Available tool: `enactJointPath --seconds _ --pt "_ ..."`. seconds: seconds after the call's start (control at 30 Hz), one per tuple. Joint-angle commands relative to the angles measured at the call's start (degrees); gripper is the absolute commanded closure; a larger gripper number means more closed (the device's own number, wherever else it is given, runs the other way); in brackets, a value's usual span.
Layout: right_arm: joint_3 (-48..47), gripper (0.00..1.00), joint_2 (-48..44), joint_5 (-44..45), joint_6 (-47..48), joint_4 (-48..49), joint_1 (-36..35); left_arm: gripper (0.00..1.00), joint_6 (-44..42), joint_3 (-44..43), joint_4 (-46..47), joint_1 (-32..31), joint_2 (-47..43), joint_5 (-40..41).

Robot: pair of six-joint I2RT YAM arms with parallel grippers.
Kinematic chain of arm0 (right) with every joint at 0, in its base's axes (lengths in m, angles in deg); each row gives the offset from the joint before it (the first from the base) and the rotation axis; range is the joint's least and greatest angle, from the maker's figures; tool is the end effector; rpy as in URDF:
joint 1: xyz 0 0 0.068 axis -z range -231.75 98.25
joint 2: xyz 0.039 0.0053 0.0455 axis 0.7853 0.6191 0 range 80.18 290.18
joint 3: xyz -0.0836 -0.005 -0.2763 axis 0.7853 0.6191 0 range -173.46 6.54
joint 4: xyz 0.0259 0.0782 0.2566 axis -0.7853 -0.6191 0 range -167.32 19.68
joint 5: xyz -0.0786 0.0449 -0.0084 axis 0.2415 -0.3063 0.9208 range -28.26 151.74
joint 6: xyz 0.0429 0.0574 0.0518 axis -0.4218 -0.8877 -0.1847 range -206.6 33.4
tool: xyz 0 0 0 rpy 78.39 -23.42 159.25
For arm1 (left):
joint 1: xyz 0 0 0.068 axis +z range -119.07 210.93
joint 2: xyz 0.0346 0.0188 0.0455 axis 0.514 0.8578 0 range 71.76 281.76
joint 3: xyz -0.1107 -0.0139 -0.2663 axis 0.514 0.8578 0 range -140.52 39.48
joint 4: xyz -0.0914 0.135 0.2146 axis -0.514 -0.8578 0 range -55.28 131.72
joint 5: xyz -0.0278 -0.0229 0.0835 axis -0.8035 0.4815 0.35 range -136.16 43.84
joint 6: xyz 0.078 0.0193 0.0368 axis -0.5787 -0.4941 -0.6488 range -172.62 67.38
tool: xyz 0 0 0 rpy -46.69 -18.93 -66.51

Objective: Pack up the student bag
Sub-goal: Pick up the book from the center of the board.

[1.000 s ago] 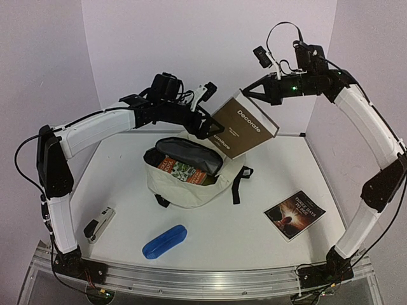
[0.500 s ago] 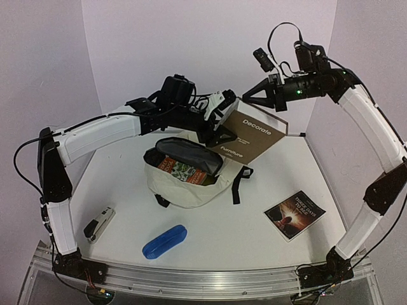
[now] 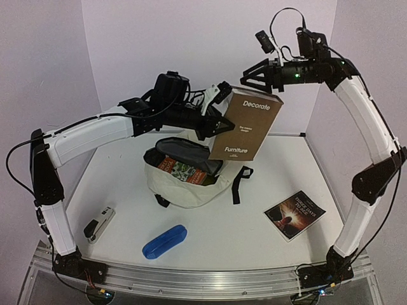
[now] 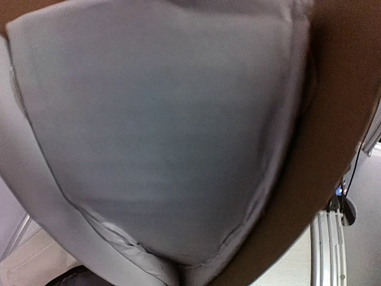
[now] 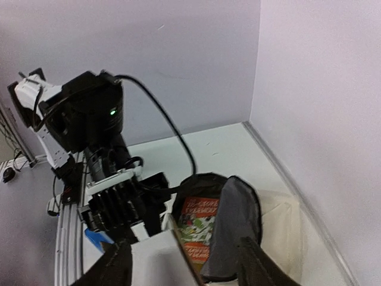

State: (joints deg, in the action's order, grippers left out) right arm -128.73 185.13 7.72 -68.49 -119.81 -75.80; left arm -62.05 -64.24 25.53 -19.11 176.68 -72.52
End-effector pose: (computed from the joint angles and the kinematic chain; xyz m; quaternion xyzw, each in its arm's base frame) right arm 0.3343 0.2188 0.5247 -0.5067 0.5828 0.3964 0.4965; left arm 0.2846 -0.3940 0.3960 0.5064 0.6144 -0.3724 0.4768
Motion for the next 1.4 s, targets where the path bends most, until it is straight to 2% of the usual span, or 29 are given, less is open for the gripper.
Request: enactJointPath --seconds 0.0,0.1,0.2,0.33,0.53,0.73,0.93,1.2,1.37 --pt "-12.0 0.03 5.4 -5.6 -14.7 2.9 7.5 0.90 14.7 3.3 12.2 4.1 -6.4 2.0" --pt "-11.6 0.02 6.7 -11.0 -22.6 6.4 12.3 0.88 25.7 6.0 17.3 8.2 -7.3 -0.8" --pt "-4.7 0.02 4.4 -14.9 -21.5 6.6 14.7 0.88 32.7 6.9 21.0 11.0 -7.2 -5.4" --pt "8.8 0.02 -0.9 -17.3 -16.3 7.0 14.7 0.84 35.8 5.5 20.6 11.5 -6.3 -12.1" --pt "15.8 0.02 -3.8 -18.2 -15.2 7.2 11.3 0.81 40.3 3.9 23.0 11.6 -4.3 -18.9" --pt "22.8 0.02 -6.0 -20.1 -15.2 7.7 9.4 0.79 47.6 8.5 38.8 13.7 -5.3 -15.2" --pt "23.3 0.02 -6.7 -20.4 -15.1 9.0 5.6 0.78 56.2 10.5 51.9 14.1 -2.9 -13.3" --pt "23.1 0.12 -5.2 -15.6 -19.4 14.7 3.8 0.75 60.7 12.1 60.9 14.1 -1.2 -10.7" --pt "23.8 0.02 -5.0 -12.8 -25.1 20.4 4.2 0.77 61.5 11.9 61.5 14.1 -1.2 -10.8"
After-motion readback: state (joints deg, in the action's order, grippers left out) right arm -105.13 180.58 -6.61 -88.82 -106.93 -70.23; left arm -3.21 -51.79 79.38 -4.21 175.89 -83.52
